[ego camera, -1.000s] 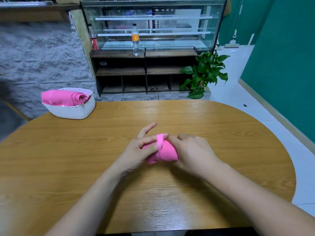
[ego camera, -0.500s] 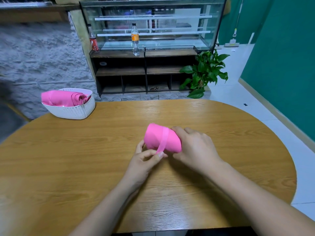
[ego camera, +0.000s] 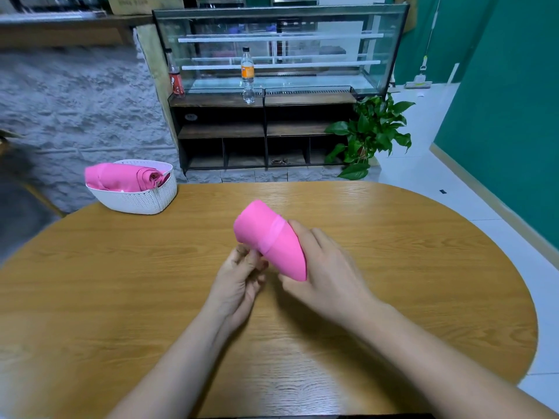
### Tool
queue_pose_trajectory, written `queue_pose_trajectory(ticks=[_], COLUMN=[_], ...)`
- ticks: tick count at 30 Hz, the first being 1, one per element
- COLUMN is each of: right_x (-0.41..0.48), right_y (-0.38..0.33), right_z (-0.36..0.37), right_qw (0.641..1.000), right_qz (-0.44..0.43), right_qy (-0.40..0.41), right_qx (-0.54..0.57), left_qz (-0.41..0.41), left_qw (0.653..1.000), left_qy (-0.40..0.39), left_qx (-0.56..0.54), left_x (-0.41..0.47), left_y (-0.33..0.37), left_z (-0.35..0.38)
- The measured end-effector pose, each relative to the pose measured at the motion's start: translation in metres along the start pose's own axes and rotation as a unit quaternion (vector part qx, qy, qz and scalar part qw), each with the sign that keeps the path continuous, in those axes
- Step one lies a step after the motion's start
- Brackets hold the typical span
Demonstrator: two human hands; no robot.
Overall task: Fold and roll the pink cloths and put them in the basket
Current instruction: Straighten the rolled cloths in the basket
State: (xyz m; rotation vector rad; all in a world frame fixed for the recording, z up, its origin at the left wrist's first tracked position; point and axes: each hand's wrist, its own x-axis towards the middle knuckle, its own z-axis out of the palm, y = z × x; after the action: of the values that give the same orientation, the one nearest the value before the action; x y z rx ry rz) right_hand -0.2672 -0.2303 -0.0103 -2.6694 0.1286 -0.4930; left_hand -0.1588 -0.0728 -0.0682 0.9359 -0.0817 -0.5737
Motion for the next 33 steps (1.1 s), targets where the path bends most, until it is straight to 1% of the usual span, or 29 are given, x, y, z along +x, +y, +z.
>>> queue_pose_trajectory(ticks=[1, 3, 6, 10, 12, 15, 18, 21, 26, 28, 29, 31, 33], right_x=[0.002, 0.006, 0.014, 0.030, 0.040, 0.053, 0.065, 0.076, 0.102, 0.114, 0.119, 0.125, 0.129], right_y=[-0.003, -0.009, -0.017, -0.029, -0.034, -0.042, -0.047, -0.044, -0.041, -0.042, -0.042, -0.041, -0.040], right_z=[0.002, 0.008, 0.016, 0.033, 0.041, 0.057, 0.075, 0.091, 0.121, 0.133, 0.140, 0.154, 0.167], right_qw=[1.000, 1.000, 0.998, 0.993, 0.992, 0.995, 0.996, 0.993, 0.985, 0.984, 0.985, 0.987, 0.989], right_qz=[0.000, 0.001, 0.012, 0.009, -0.004, -0.037, -0.058, -0.099, -0.139, -0.141, -0.136, -0.120, -0.109], right_qy=[0.004, 0.021, 0.050, 0.097, 0.102, 0.089, 0.066, 0.019, -0.039, -0.053, -0.058, -0.062, -0.067], right_qx=[0.020, 0.023, -0.029, -0.072, -0.071, -0.040, 0.006, 0.052, 0.094, 0.095, 0.094, 0.082, 0.070], left_qz=[-0.004, -0.003, 0.024, 0.072, 0.082, 0.075, 0.077, 0.085, 0.074, 0.085, 0.101, 0.141, 0.179], left_qw=[1.000, 0.998, 0.994, 0.984, 0.982, 0.987, 0.985, 0.983, 0.968, 0.951, 0.932, 0.877, 0.823], left_qy=[0.020, 0.062, 0.108, 0.165, 0.168, 0.143, 0.147, 0.157, 0.183, 0.189, 0.198, 0.224, 0.243], left_qx=[-0.023, -0.020, 0.014, 0.014, 0.010, 0.023, 0.040, 0.050, 0.155, 0.230, 0.286, 0.401, 0.482], left_x=[0.000, -0.001, -0.004, -0.004, -0.002, 0.000, 0.009, 0.026, 0.069, 0.082, 0.088, 0.103, 0.121], left_y=[0.004, 0.012, 0.023, 0.036, 0.042, 0.046, 0.054, 0.071, 0.112, 0.133, 0.147, 0.179, 0.215], left_z=[0.000, 0.003, 0.011, 0.016, 0.015, 0.012, 0.001, -0.014, -0.049, -0.057, -0.060, -0.064, -0.070])
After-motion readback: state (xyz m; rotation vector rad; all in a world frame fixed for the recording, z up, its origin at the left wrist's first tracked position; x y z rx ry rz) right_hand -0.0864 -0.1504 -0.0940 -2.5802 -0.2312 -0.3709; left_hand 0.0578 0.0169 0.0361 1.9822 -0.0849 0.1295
